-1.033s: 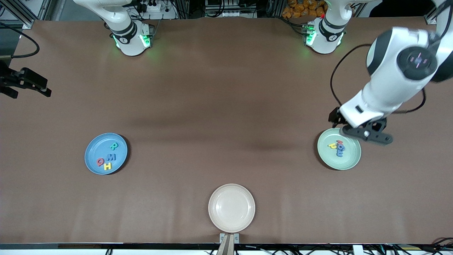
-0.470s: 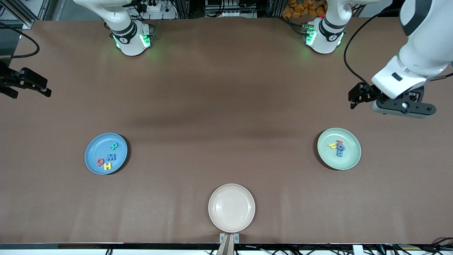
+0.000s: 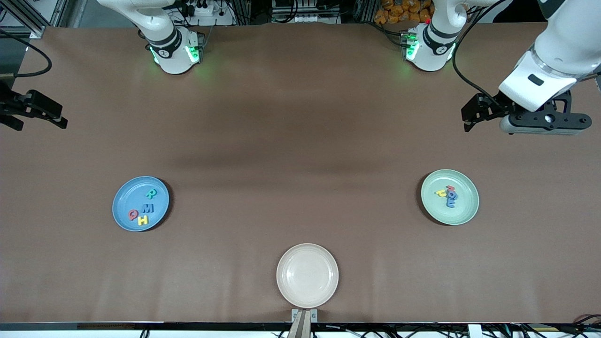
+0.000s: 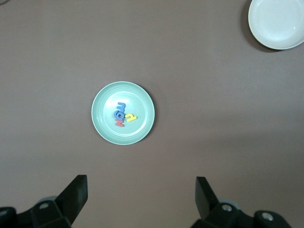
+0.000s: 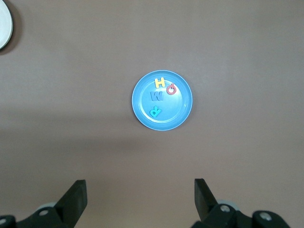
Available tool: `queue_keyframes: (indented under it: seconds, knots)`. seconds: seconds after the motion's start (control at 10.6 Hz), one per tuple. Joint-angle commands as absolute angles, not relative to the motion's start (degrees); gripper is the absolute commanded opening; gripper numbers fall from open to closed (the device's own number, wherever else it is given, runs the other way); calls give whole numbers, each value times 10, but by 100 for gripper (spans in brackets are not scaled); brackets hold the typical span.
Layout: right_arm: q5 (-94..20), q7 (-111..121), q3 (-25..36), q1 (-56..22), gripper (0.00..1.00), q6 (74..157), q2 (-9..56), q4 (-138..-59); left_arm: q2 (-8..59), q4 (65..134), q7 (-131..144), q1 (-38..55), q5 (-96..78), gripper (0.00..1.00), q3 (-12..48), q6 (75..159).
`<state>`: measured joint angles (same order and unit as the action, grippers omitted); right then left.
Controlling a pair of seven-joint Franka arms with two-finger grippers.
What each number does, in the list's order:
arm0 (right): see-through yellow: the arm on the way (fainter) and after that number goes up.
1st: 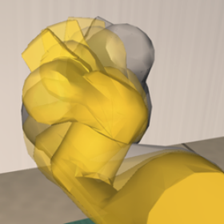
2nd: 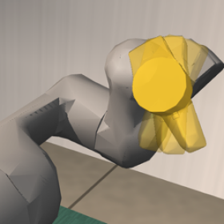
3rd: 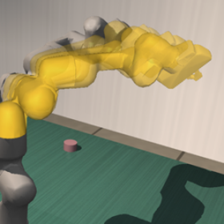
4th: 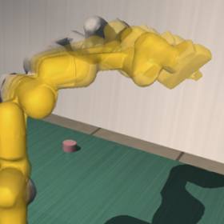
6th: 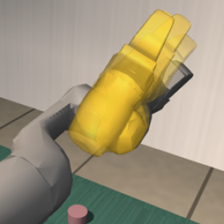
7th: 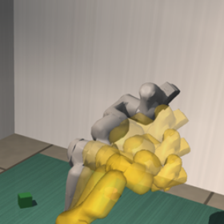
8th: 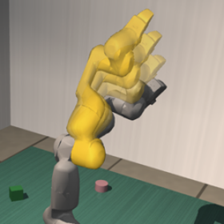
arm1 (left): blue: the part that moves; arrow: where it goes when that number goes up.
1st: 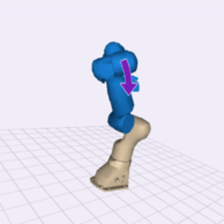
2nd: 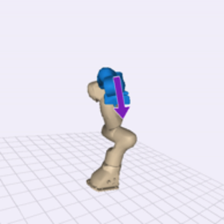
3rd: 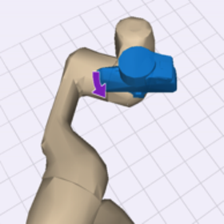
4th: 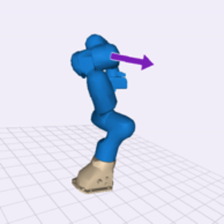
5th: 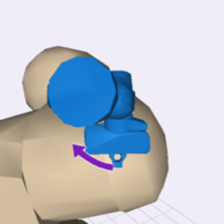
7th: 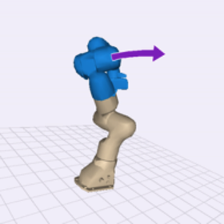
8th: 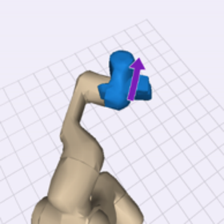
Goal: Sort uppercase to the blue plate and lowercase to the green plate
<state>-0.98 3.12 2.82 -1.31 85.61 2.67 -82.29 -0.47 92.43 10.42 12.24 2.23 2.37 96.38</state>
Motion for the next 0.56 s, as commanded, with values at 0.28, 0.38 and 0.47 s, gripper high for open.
queue_keyframes:
  seconds: [0.28, 0.38, 0.47]
  knots:
    - [-7, 45, 23, 0, 100, 860, 22, -829, -32, 925, 112, 122, 8, 100, 14, 944]
    - [-8, 45, 23, -1, 100, 860, 22, -829, -36, 926, 111, 120, 8, 100, 13, 937]
    - [-8, 45, 23, -1, 100, 860, 22, -829, -38, 927, 107, 113, 8, 100, 13, 929]
